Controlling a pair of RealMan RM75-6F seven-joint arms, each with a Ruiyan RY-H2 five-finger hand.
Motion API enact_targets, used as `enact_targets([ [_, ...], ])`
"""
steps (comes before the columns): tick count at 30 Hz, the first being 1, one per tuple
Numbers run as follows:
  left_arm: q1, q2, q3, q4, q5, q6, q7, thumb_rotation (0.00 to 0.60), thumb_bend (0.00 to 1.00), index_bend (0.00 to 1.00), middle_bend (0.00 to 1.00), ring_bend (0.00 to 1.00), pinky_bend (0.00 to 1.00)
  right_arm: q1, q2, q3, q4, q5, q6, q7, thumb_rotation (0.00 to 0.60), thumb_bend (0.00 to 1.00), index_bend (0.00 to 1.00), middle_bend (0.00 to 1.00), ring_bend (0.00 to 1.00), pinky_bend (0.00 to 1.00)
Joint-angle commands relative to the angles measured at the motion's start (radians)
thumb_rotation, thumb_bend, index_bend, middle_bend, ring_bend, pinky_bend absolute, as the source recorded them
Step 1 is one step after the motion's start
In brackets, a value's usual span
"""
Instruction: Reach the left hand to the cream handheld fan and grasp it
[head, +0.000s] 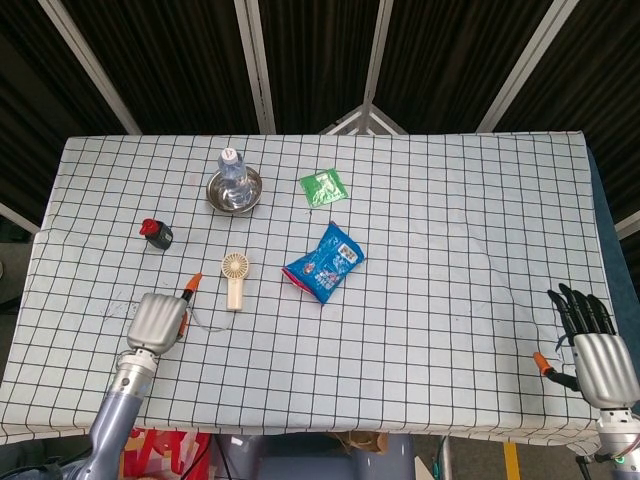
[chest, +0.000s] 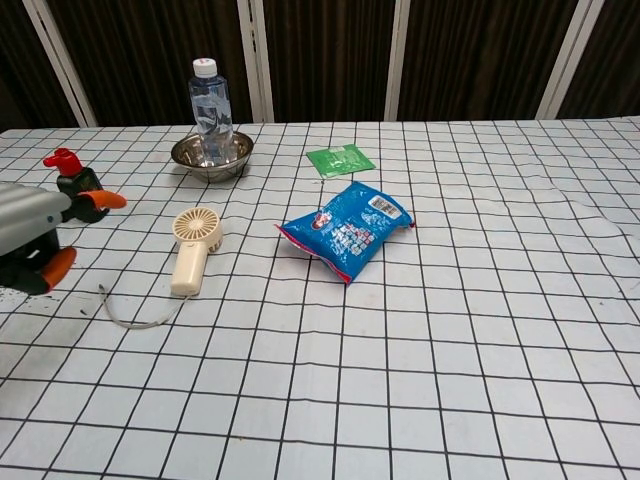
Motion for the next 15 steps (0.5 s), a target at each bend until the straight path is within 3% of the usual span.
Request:
enact_targets([
  [1,-0.043,-0.052,-0.014,0.035,-0.059,-0.011,0.041,0.600,0.88,0.02,0.94,0.85,0.89,0.001,0.001,0.000,0.000,0.000,-0.002,0.002,0.600,0.28,0.09,0.00,0.00,0.00],
  [15,-0.119,-0.143,0.003,0.097,-0.146,0.008,0.098,0.600,0.88,0.03,0.93,0.85,0.89,0.006,0.006,0.000,-0.003,0.003,-0.011,0.006,0.600,0.28,0.09,0.00,0.00,0.00],
])
